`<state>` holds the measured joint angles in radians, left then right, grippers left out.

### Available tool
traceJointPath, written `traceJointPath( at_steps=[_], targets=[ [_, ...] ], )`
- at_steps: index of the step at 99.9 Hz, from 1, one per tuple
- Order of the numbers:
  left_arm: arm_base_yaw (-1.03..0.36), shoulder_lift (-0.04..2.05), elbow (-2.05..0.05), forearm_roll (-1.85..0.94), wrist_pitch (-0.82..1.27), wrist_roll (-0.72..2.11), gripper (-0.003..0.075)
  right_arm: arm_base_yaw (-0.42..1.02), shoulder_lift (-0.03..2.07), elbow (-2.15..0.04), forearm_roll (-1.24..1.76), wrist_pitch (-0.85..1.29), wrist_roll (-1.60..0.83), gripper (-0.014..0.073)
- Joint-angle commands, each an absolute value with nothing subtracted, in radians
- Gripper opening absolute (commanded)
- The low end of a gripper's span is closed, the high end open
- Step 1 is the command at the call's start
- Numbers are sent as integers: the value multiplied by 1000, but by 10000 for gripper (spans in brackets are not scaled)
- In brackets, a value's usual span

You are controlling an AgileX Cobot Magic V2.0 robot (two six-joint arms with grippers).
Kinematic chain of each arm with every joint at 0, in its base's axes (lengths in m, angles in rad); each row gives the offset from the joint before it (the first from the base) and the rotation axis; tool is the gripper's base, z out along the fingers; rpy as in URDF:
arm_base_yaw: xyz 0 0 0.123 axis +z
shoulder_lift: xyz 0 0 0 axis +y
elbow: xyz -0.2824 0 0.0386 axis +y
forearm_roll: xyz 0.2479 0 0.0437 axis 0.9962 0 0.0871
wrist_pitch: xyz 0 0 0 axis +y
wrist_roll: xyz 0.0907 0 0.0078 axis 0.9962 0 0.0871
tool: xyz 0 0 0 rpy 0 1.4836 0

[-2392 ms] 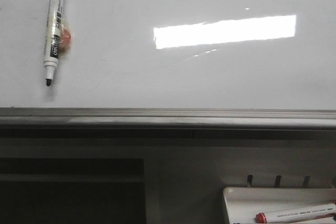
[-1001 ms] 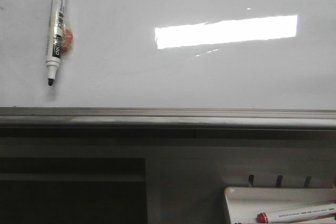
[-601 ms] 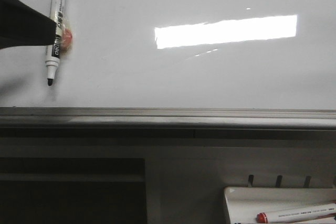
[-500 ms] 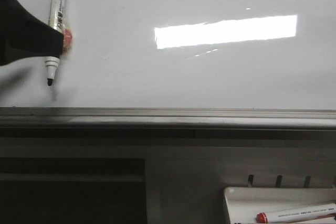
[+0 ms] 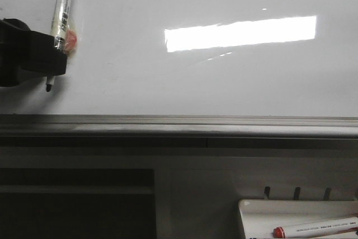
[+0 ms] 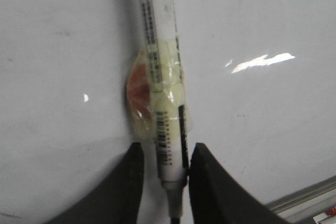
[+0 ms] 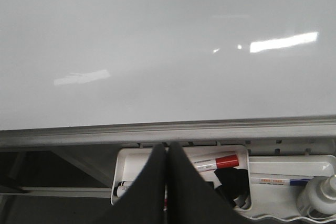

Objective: Write number 2 on whiteboard

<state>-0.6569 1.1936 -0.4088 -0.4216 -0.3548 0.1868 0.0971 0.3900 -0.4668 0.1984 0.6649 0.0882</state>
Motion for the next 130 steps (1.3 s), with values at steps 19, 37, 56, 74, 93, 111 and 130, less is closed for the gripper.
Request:
traceJointPath(
  at_steps=[19, 37, 56, 74, 93, 111, 130],
  targets=[
    [-662, 1182, -437, -419, -425, 178, -20, 99, 406, -491, 206, 587, 75, -71],
    [-662, 1177, -437, -387, -425, 178, -20, 99, 406, -491, 206, 604, 32, -71],
    [-664, 1177, -437, -339, -425, 178, -20, 99, 406, -491, 210, 614, 0, -71],
    [-705, 1177, -437, -315, -425, 178, -20, 99, 406, -491, 210, 614, 0, -71],
    [-748, 1153, -437, -286, -434, 180, -20, 99, 409, -491, 223, 621, -53, -71],
    [-750, 1101, -437, -190, -443, 184, -20, 106, 409, -491, 378, 621, -271, -71],
    [-750, 1005, -437, 30, -380, 184, -20, 196, 450, -501, 706, 641, -682, -71]
  ],
)
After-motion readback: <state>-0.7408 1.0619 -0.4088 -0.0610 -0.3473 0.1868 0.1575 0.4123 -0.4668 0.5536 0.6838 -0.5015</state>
